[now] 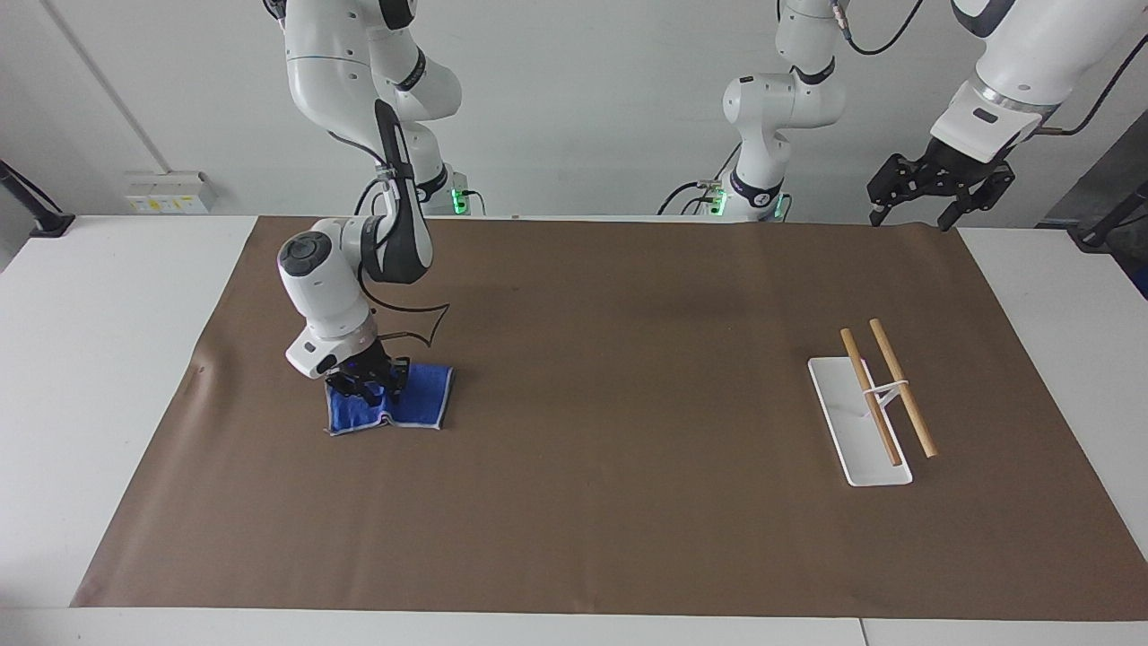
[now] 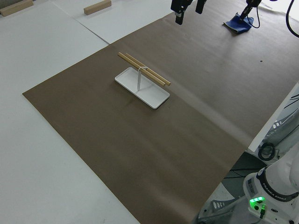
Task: Right arm passes towel to left arm to hang
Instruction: 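Grasp the blue towel with the right gripper and lift it, then carry the towel with the right gripper toward the wooden rack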
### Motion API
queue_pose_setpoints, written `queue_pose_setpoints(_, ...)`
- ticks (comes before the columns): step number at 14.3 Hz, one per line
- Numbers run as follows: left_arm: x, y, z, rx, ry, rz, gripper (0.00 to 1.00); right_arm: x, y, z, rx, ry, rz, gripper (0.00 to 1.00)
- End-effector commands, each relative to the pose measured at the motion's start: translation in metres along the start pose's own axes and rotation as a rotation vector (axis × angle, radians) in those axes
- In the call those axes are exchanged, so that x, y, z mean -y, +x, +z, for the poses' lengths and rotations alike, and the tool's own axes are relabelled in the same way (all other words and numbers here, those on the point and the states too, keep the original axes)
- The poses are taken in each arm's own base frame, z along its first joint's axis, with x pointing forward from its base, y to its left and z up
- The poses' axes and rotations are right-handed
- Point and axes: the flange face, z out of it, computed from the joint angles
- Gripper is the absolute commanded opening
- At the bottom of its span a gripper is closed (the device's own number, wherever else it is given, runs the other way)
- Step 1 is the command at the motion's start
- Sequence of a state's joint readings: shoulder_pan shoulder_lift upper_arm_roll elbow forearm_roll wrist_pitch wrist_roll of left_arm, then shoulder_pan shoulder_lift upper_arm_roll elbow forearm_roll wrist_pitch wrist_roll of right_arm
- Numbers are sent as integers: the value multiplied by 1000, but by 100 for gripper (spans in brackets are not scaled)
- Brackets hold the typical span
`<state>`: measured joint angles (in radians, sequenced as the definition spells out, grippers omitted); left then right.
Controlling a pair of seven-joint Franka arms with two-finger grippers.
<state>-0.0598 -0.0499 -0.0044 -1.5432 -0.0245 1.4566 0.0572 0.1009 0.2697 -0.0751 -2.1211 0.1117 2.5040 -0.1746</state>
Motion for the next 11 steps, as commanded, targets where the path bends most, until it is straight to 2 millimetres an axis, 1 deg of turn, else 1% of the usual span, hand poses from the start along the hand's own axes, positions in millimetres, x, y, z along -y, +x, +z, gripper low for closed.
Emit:
queue_pose_setpoints(1,2,-9,0,-2,14,-9,100,12,16,-31,-1,47,-7,0)
queue_pose_setpoints(3,2,-9,0,-2,14,-9,100,23,22,-51,-33,102,18,0)
queue_pose_setpoints(6,2,-9,0,-2,14,-9,100,46,41,-85,-70,199,50,0)
queue_pose_setpoints(8,2,-9,0,-2,14,-9,100,59,54,-105,-92,295,98,0)
queue_pose_setpoints(9,2,-9,0,-2,14,-9,100,64,58,-112,-106,353,131,0)
queue_pose_setpoints(10,2,-9,0,-1,14,-9,100,75,60,-115,-113,407,156,0)
queue_pose_setpoints(11,2,-9,0,-2,14,-9,100,81,63,-118,-123,458,187,0)
